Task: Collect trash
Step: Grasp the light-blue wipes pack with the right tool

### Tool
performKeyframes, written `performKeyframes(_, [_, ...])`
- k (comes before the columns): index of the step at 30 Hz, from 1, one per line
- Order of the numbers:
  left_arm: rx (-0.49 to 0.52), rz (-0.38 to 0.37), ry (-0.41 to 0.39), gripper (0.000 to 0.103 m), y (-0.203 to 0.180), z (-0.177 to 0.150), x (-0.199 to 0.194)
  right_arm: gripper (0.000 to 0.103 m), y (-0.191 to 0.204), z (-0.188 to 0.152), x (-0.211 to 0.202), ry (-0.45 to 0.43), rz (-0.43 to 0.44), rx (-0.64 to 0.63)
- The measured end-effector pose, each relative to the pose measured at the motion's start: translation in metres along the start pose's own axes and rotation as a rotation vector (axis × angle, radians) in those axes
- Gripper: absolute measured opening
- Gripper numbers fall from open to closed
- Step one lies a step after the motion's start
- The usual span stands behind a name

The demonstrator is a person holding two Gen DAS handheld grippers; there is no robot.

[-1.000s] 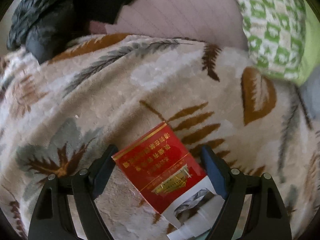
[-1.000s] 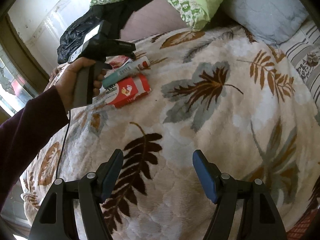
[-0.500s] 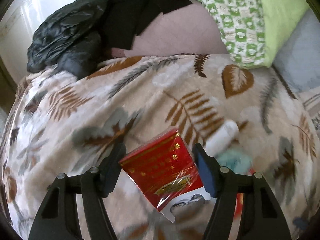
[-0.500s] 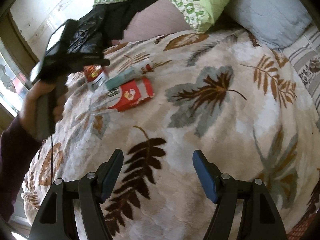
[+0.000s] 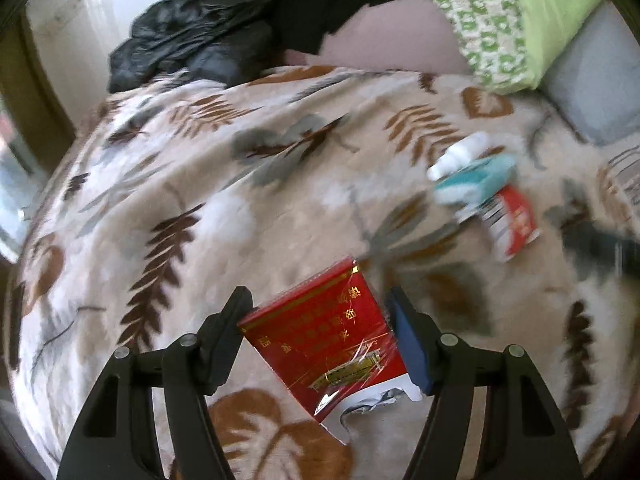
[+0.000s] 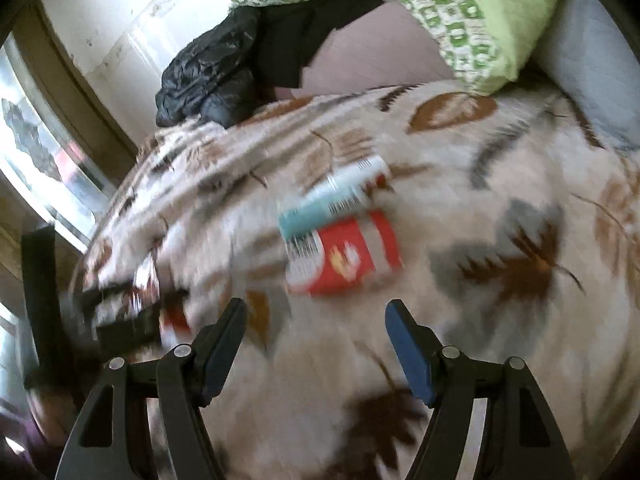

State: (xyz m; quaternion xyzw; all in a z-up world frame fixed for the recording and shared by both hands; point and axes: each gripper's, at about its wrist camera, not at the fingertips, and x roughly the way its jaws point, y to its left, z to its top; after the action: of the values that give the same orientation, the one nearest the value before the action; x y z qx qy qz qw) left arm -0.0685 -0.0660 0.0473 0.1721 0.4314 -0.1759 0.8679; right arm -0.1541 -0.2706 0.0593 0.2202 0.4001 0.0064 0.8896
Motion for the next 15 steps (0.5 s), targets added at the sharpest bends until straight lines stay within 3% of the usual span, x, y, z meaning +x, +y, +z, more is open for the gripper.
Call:
performKeyframes(3, [-0.024, 0.005, 0.018, 0.069, 0.007, -0.012, 0.010, 0.074, -0.002, 0.026, 0.035, 0.034, 0.038, 0.045])
performKeyframes(5, [-0.047, -0.018, 0.013, 0.069, 0.013, -0.013, 0.011, 0.066, -0.004, 0.039, 0.058, 0.055, 0.030, 0.074])
performKeyframes(10, [-0.107, -0.058, 0.042, 0.071, 0.020, -0.014, 0.025, 0.064, -0.001, 0.068, 0.099, 0.080, 0.016, 0.123])
performKeyframes(12, [-0.132, -0.073, 0.052, 0.072, 0.022, -0.015, 0.030, 0.053, -0.001, 0.071, 0.116, 0.114, 0.004, 0.153])
performKeyframes(13, [-0.144, -0.081, 0.053, 0.072, 0.023, -0.016, 0.031, 0.041, -0.002, 0.070, 0.121, 0.127, -0.006, 0.160])
performKeyframes(15, [-0.153, -0.090, 0.047, 0.072, 0.024, -0.017, 0.031, 0.033, -0.001, 0.070, 0.121, 0.116, -0.029, 0.155])
